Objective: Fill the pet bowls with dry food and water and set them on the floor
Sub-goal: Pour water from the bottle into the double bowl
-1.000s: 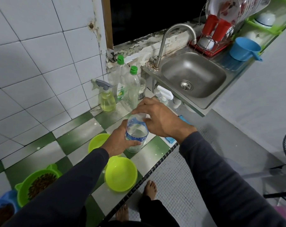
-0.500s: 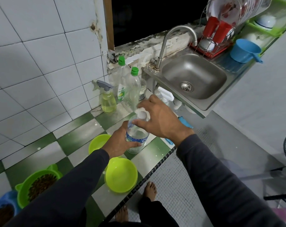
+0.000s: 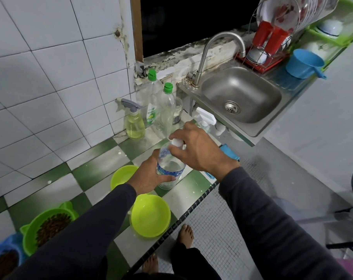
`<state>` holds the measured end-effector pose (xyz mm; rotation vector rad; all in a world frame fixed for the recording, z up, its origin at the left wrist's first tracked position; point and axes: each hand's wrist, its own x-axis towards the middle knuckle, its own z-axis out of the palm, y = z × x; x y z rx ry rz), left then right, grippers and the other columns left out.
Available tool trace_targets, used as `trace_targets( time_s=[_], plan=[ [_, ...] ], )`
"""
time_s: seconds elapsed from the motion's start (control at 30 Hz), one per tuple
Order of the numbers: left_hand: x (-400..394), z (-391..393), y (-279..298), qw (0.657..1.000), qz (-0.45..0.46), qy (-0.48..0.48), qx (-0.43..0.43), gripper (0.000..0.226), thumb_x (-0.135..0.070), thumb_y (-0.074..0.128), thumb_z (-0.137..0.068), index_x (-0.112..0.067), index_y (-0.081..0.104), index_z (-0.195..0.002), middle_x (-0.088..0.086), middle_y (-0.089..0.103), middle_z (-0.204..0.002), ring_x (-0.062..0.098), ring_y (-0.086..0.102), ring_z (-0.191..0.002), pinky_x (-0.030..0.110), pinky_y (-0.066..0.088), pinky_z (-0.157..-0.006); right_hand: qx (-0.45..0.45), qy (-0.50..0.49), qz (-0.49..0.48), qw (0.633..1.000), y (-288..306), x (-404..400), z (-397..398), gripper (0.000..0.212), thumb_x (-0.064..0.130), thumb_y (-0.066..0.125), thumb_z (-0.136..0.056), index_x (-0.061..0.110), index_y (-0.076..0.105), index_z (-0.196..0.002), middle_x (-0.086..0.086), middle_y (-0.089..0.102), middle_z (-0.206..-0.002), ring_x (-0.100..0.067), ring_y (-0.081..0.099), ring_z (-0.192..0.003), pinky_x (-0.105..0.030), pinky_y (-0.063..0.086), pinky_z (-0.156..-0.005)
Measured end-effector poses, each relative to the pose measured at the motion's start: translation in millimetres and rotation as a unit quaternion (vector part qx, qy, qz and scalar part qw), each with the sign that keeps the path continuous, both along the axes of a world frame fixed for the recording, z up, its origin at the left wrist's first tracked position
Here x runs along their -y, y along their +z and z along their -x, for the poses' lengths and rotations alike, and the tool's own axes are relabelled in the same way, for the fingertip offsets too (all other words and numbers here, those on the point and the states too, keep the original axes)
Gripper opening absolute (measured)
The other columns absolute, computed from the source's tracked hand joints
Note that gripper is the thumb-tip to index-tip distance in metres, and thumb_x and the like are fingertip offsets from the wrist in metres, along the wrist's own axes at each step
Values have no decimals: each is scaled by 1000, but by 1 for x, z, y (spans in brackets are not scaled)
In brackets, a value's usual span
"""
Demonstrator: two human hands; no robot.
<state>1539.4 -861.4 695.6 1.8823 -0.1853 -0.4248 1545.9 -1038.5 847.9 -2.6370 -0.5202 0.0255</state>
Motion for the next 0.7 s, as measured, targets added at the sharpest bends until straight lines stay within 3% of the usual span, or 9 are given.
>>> trace_targets(
  time_s=[0.1,0.17,0.23,0.33,0.43,0.53,0.63,0.7],
  plan=[
    [0,1,-1,1000,4,-1,0,96,-47,93,-60,-41,39,-139,-11,64,-133,10,65,-120,45,55,-103,-12,25,-16,999,2,1,3,63,35,61,-75,26,62,-138,3,42,-103,-24,52,-101,-40,50,-87],
    [-1,0,-1,1000,3,1,0,94,-46,93,-61,-43,39,-138,-10,64,-134,11,64,-121,46,54,-104,-10,17,-17,1000,0,1,3,71,40,64,-74,30,55,-144,3,41,-108,-22,49,-104,-42,51,-90],
    [-1,0,0,1000,-3,-1,-1,93,-47,93,-61,-45,38,-136,-11,63,-133,10,64,-121,45,54,-104,-1,-23,-5,1000,-1,0,2,61,53,67,-80,27,59,-135,1,45,-113,-23,53,-105,-41,52,-89],
    [0,0,1,1000,-8,-1,-2,93,-49,92,-60,-43,39,-136,-13,62,-133,8,62,-122,43,54,-105,12,-41,40,998,-3,-1,-2,46,65,60,-86,22,66,-102,-4,56,-106,-25,58,-94,-42,53,-81],
    [1,1,1,1000,-6,1,-3,94,-49,92,-59,-40,40,-137,-13,63,-132,7,62,-121,44,54,-104,9,-22,17,1000,-4,0,-3,40,53,59,-87,21,73,-106,-6,59,-97,-25,57,-93,-42,52,-82],
    [-1,1,1,1000,-2,4,-4,95,-48,93,-60,-41,39,-138,-13,62,-134,9,61,-123,45,54,-105,12,-28,-59,998,0,1,-3,34,35,68,-86,21,75,-116,-1,55,-92,-17,54,-86,-28,44,-79],
    [-1,1,1,1000,-4,1,-3,92,-46,94,-61,-49,39,-135,-14,61,-136,9,60,-125,44,52,-107,31,-89,-170,981,0,8,-2,29,22,74,-86,22,77,-115,8,53,-88,0,49,-76,-12,38,-73],
    [-1,2,2,1000,-5,1,-2,88,-44,93,-62,-60,38,-128,-14,60,-136,8,60,-125,43,52,-108,26,-156,-213,964,-11,16,-3,27,23,73,-87,23,77,-113,8,62,-96,-4,56,-85,-17,44,-79]
  ],
)
